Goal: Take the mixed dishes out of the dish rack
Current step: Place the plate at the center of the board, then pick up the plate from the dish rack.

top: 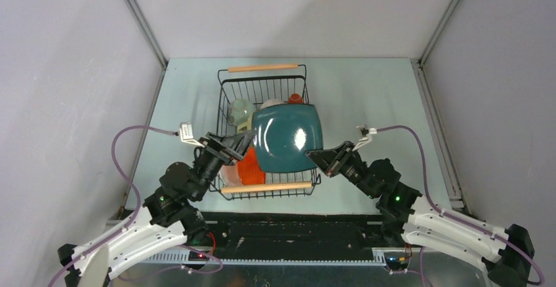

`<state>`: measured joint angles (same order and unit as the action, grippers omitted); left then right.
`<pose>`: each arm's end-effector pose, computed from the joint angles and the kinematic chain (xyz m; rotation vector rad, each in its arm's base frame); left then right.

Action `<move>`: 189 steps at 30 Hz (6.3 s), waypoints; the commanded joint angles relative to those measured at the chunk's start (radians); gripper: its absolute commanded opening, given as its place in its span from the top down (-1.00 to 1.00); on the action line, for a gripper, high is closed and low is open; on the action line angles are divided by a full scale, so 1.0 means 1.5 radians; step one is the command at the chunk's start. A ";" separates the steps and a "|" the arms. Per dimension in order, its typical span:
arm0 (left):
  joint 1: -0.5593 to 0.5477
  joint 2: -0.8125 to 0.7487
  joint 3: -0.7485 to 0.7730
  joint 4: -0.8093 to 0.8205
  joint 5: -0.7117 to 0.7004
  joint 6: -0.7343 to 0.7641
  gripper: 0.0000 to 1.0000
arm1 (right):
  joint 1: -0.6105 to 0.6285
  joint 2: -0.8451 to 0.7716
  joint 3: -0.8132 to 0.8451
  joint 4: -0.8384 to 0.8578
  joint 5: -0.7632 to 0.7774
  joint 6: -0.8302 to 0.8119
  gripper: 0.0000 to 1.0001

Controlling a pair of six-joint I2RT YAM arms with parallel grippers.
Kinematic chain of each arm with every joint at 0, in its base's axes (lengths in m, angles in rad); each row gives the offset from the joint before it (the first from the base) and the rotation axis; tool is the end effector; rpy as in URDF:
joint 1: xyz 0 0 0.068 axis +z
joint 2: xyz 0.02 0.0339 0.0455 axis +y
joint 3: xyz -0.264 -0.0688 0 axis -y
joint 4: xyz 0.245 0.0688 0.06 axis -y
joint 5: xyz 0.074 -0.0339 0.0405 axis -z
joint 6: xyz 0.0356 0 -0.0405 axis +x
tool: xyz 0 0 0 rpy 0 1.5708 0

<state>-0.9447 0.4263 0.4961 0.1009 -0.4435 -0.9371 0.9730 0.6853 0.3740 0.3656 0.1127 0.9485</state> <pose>0.0853 -0.0919 0.3176 -0.3918 1.4866 -1.2275 0.1026 0.1436 0.2686 0.0804 1.7009 1.4161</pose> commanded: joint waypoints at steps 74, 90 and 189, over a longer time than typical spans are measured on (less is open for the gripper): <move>0.000 0.183 0.168 -0.425 -0.160 0.114 -0.96 | -0.807 -0.046 0.029 -0.598 -0.236 -0.192 0.71; 0.000 0.190 0.172 -0.447 -0.158 0.100 -0.96 | -0.807 0.010 0.020 -0.576 -0.233 -0.185 0.21; 0.001 0.470 0.276 -0.606 -0.230 0.005 0.87 | -0.668 -0.163 0.025 -0.640 0.109 -0.094 -0.99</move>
<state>-0.9482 1.1809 0.8810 -0.8364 -0.7681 -0.9344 -0.0338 0.4438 0.3969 -0.6121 0.2592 0.7975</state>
